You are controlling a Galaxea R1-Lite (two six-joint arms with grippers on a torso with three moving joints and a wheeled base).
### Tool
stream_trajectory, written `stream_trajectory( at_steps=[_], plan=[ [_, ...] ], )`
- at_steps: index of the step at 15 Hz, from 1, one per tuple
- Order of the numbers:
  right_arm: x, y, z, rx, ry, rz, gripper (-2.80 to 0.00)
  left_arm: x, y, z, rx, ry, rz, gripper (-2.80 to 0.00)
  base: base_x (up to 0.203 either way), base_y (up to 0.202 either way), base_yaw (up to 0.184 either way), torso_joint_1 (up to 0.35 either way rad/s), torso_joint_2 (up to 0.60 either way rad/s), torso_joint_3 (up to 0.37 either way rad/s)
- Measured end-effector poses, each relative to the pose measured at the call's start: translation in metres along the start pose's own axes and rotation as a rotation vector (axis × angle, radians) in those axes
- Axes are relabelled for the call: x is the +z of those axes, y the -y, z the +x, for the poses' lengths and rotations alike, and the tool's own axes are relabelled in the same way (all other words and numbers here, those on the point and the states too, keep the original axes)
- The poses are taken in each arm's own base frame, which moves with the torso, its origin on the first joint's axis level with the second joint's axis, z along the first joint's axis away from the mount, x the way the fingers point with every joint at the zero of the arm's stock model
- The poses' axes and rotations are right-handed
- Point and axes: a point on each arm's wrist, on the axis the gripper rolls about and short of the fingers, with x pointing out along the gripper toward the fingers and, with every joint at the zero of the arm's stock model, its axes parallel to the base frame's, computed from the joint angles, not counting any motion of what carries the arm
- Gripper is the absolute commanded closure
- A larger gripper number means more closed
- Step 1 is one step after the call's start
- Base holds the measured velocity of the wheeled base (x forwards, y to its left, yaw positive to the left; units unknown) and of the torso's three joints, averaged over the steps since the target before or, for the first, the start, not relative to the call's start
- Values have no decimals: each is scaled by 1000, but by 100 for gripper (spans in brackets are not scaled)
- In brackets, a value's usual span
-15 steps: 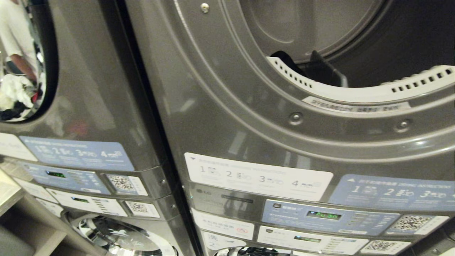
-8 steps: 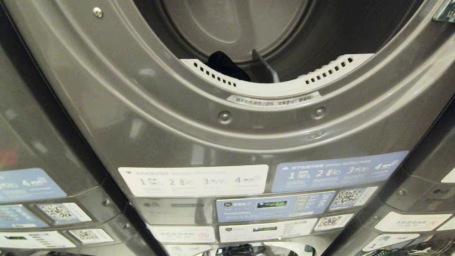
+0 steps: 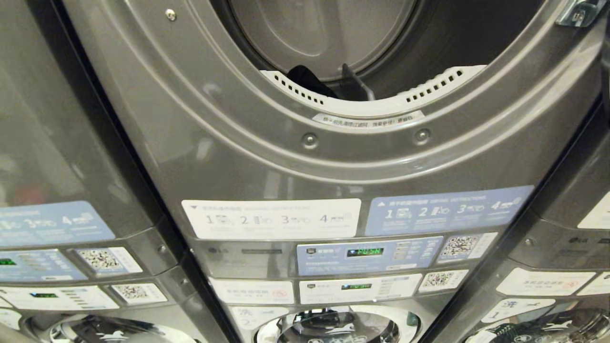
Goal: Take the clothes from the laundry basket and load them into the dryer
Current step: Close the dryer
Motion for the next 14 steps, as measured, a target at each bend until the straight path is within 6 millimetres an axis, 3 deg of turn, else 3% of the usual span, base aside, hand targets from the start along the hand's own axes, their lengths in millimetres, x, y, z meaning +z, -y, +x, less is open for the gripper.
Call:
stream_trajectory(
  at_steps=[14],
  plan=[
    [0,0,0,-1,0,-1,0,0,0,0,0,0,0,0,-194,0,1,1,1,1]
  ],
)
